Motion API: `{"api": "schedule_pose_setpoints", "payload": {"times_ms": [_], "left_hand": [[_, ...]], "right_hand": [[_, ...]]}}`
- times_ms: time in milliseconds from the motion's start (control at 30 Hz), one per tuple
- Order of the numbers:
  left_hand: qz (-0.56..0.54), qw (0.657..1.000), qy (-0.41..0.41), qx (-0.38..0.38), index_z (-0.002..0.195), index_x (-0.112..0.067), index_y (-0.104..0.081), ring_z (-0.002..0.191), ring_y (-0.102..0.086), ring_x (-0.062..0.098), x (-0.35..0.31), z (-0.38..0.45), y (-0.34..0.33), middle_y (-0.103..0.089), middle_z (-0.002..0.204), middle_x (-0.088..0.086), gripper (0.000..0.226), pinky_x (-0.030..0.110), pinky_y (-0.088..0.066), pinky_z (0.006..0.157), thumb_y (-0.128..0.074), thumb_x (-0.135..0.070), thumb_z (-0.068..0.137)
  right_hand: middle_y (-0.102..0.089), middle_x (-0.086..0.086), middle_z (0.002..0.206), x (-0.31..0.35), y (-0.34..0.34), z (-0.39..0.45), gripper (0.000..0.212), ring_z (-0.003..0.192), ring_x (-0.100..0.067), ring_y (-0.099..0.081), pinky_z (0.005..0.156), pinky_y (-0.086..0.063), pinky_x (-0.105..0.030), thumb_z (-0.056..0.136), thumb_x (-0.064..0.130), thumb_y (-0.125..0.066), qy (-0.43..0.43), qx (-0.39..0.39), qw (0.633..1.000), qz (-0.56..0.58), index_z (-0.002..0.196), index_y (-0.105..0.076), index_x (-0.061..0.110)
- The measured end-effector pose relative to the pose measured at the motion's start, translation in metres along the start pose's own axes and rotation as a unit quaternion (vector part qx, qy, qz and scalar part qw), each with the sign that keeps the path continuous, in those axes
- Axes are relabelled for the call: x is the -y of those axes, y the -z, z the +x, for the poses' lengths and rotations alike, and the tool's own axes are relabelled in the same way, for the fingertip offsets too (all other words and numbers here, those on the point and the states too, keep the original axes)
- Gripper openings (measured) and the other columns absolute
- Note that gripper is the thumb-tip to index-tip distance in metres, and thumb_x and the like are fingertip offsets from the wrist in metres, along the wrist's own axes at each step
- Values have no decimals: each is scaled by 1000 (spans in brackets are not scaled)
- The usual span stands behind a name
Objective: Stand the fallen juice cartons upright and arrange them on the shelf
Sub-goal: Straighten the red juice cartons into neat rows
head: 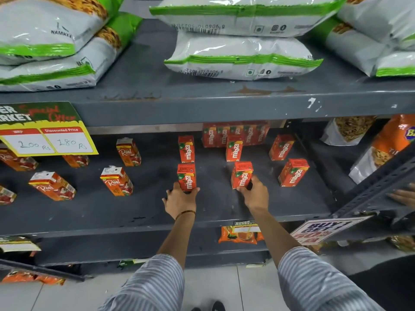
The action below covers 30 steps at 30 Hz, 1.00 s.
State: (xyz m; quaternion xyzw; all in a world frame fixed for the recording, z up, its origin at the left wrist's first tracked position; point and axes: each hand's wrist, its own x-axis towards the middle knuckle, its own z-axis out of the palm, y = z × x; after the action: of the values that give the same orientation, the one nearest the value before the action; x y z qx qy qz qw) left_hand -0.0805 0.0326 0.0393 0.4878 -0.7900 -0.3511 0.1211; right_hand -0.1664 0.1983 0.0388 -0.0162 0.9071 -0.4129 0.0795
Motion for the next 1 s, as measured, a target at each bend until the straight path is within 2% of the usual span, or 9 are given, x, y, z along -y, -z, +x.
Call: {"api": "schedule_pose_setpoints", "payload": {"times_ms": [433,700,1000], "left_hand": [[-4,1000,9,-3,103,-7,-55,98,-61,40,-1,0,0,-66,103,19,58,56,-47,93,-76,-46,66],[-7,1000,18,-2,103,-9,-55,103,-59,41,-1,1,0,-66,105,18,58,56,-47,92,-76,-48,66],[-7,1000,16,-5,103,-9,-54,102,-59,42,0,1,-1,-65,104,18,59,55,-49,89,-76,-50,65]], "right_hand": [[-65,-9,122,0,1,0,47,113,-31,-60,99,-45,-41,80,25,-69,1,1,1000,-21,123,-53,13],[-67,-10,119,-1,2,1,44,109,-32,-62,94,-47,-41,80,27,-69,12,-4,999,-38,119,-54,12],[-64,-10,122,-5,4,2,50,113,-32,-59,100,-44,-44,79,27,-70,6,37,998,-49,124,-51,15]]}}
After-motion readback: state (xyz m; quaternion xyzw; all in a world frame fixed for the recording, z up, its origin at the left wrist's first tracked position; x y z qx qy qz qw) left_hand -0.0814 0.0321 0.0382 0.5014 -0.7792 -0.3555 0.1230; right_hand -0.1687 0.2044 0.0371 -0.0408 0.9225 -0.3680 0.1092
